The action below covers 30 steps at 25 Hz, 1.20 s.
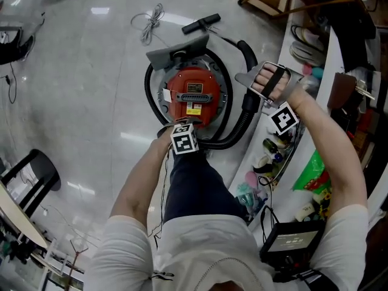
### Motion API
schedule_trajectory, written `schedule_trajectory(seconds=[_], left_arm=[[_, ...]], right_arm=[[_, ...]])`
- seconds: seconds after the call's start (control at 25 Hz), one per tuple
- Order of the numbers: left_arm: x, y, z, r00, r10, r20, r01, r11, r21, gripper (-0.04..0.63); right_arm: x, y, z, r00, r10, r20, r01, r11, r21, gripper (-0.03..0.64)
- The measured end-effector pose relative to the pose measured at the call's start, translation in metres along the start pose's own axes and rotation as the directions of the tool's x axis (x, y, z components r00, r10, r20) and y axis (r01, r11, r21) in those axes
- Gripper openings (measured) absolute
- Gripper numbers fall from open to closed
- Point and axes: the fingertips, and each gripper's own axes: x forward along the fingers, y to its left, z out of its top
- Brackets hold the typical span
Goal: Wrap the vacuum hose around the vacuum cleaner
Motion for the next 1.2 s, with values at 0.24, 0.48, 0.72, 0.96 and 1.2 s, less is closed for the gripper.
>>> schedule_trajectory(seconds=[0.24, 0.48, 0.72, 0.96, 1.2], left_arm=[[-0.062, 0.082, 0.037, 0.946, 0.308, 0.103, -0.314, 0.948, 0.049, 0.379], [-0.136, 0.187, 0.113, 0.839, 0.512, 0.184, -0.541, 0.821, 0.179, 0.379], [-0.138, 0.256, 0.178, 0.860, 0.495, 0.124, -0.497, 0.758, 0.423, 0.379], [-0.108, 0.290, 0.210, 0.891, 0.455, 0.005, -0.334, 0.647, 0.685, 0.379], [-0.079, 0.301, 0.213, 0.898, 0.429, -0.101, -0.179, 0.564, 0.806, 0.376]], right_arm=[[-0.001, 0.005, 0.007, 1.000, -0.013, 0.001, 0.013, 1.000, 0.006, 0.126], [-0.003, 0.002, 0.012, 0.999, -0.037, 0.003, 0.037, 0.999, 0.010, 0.126], [-0.005, 0.004, 0.008, 0.998, -0.056, 0.007, 0.056, 0.998, 0.030, 0.127], [-0.007, 0.007, 0.006, 0.998, -0.066, 0.004, 0.066, 0.997, 0.051, 0.127], [-0.009, 0.012, 0.001, 0.998, -0.063, -0.019, 0.065, 0.995, 0.072, 0.127]])
